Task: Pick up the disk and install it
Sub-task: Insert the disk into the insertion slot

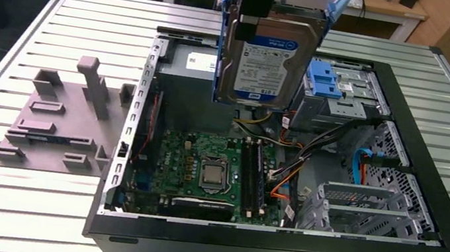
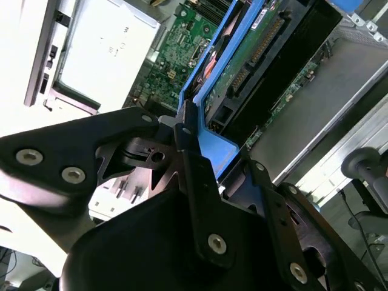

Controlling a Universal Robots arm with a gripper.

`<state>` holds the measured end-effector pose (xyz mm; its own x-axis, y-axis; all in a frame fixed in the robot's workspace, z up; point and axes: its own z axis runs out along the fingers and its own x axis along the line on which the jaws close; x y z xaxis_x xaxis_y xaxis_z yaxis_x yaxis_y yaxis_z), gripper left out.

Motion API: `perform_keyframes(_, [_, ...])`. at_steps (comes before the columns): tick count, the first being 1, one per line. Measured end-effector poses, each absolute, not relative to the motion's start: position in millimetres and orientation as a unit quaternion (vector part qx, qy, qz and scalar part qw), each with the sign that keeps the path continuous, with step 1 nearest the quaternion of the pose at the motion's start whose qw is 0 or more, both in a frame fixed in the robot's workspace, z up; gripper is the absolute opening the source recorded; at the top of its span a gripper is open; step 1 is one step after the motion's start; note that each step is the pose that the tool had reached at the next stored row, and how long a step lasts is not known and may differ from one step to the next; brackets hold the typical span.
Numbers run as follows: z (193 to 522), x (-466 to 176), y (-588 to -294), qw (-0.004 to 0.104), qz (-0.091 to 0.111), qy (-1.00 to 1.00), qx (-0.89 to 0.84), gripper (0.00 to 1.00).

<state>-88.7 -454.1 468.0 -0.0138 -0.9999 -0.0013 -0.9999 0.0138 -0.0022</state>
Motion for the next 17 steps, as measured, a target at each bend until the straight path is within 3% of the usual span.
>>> perform_keyframes(17, [468, -61, -459, 0.001, 0.0, 0.712, -0.702, 0.36])
